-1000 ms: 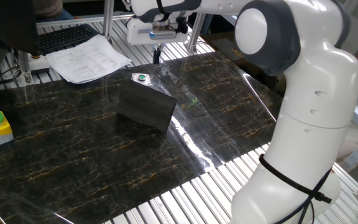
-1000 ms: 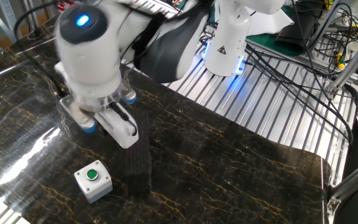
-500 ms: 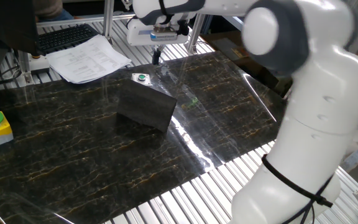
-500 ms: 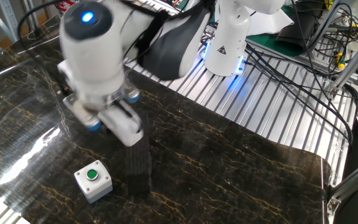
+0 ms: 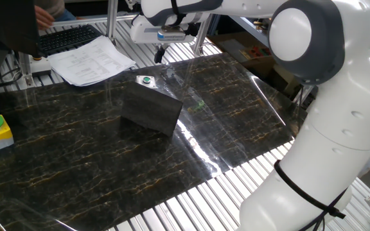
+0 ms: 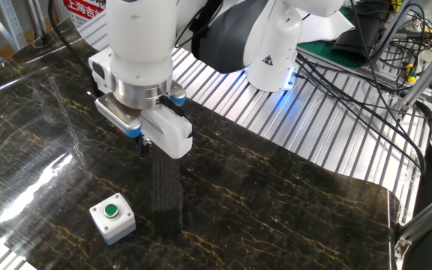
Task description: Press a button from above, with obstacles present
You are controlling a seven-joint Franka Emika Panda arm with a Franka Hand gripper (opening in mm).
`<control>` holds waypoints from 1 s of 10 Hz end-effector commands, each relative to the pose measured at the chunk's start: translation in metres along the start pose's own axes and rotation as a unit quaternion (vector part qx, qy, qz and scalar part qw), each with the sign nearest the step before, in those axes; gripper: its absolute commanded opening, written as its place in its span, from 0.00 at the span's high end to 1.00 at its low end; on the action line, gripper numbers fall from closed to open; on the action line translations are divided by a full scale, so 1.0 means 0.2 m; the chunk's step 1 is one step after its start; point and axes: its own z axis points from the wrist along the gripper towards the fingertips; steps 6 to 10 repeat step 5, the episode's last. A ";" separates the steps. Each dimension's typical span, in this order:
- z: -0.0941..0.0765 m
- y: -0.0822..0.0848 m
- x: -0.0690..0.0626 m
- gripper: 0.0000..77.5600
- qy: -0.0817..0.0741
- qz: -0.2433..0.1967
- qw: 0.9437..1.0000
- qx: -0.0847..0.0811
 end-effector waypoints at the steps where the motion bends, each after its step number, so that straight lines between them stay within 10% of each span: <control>1: -0.01 0.00 -0.01 0.98 -0.003 -0.003 1.000 -0.006; 10: -0.02 0.00 -0.02 0.98 -0.005 -0.002 1.000 -0.010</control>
